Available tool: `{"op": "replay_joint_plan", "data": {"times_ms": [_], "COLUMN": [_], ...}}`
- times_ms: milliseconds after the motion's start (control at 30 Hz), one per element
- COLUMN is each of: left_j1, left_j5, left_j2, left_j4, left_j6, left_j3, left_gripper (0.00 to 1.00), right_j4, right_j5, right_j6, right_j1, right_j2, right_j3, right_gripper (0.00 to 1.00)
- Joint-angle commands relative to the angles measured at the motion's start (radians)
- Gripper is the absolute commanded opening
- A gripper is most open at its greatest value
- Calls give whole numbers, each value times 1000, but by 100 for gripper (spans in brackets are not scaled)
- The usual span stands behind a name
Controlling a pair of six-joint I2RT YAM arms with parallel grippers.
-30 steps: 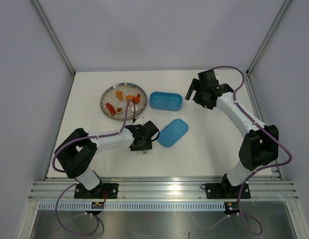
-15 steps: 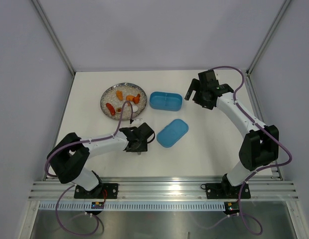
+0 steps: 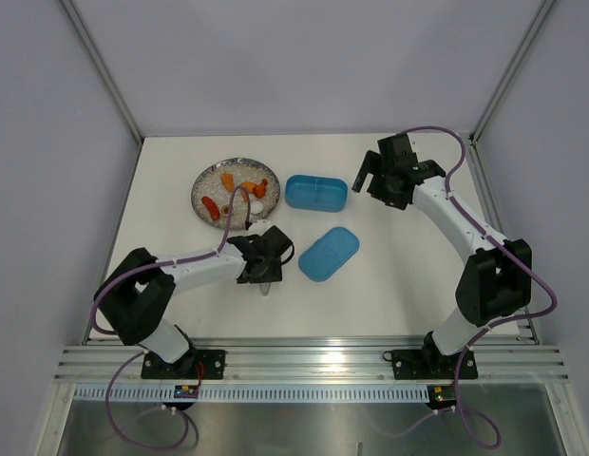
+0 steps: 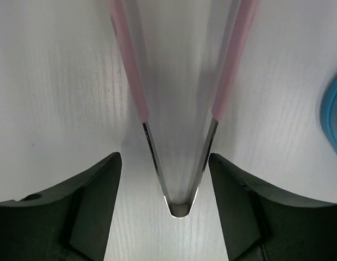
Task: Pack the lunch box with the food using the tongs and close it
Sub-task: Pick up the clamp at the center of the board.
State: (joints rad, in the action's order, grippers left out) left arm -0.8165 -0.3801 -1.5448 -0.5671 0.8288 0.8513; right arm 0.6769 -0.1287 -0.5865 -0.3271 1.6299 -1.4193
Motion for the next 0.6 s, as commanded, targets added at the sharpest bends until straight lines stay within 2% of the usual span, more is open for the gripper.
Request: {"op": "replay_joint_plan", "data": {"times_ms": [0, 133, 400, 500, 567], "left_j1": [22, 22, 20, 22, 22], "left_j5": [-17, -13, -13, -8, -2], "left_j2": [-24, -69, -80, -80, -71], "left_j4": [61, 36, 68, 90, 101], "left_j6": [15, 35, 59, 55, 53], "left_j3": [28, 57, 17, 0, -8], "left_gripper": [67, 64, 60, 49, 36], "right_j4": [-11, -17, -30, -33, -33], "right_j5": [12, 18, 23, 20, 21], "right_j6": [14, 14, 11, 8, 8], "right_j1": [-4, -3, -3, -3, -3], "right_j2": [-28, -19, -12, -10, -11], "right_j3": [11, 17, 33, 36, 40], "right_gripper": [100, 99, 99, 99, 99]}}
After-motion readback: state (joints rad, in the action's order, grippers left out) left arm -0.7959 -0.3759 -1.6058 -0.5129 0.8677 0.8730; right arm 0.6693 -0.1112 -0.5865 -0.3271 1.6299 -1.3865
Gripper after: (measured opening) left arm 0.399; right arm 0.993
